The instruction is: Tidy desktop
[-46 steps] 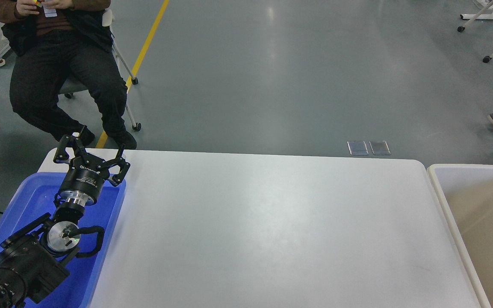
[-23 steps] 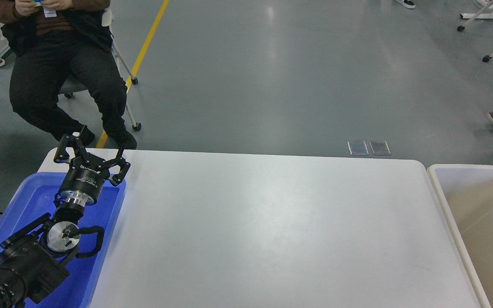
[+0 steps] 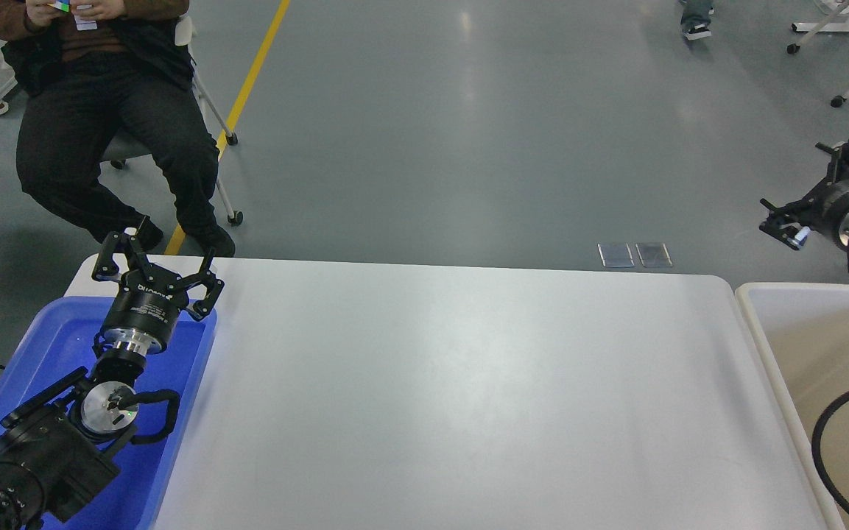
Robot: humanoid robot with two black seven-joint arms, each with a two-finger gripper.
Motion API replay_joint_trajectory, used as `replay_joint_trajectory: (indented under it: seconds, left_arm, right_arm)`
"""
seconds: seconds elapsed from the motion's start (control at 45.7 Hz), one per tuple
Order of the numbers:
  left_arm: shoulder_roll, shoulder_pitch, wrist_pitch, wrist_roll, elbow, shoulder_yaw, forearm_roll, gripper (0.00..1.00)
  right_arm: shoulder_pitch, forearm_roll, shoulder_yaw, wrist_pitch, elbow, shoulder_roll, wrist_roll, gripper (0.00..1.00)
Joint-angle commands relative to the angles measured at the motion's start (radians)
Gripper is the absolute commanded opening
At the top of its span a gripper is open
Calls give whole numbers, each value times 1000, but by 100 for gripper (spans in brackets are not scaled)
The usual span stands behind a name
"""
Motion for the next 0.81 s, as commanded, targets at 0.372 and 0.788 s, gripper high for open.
replay_joint_trajectory:
  seconds: [0.372,0.788]
  left_arm:
    - [0,0,-1,0,0,0,0,100]
    - [0,0,-1,0,0,0,0,100]
  right_arm:
    - [8,55,168,91,102,316,38,100]
    - [-130,57,177,129,104,436,44,100]
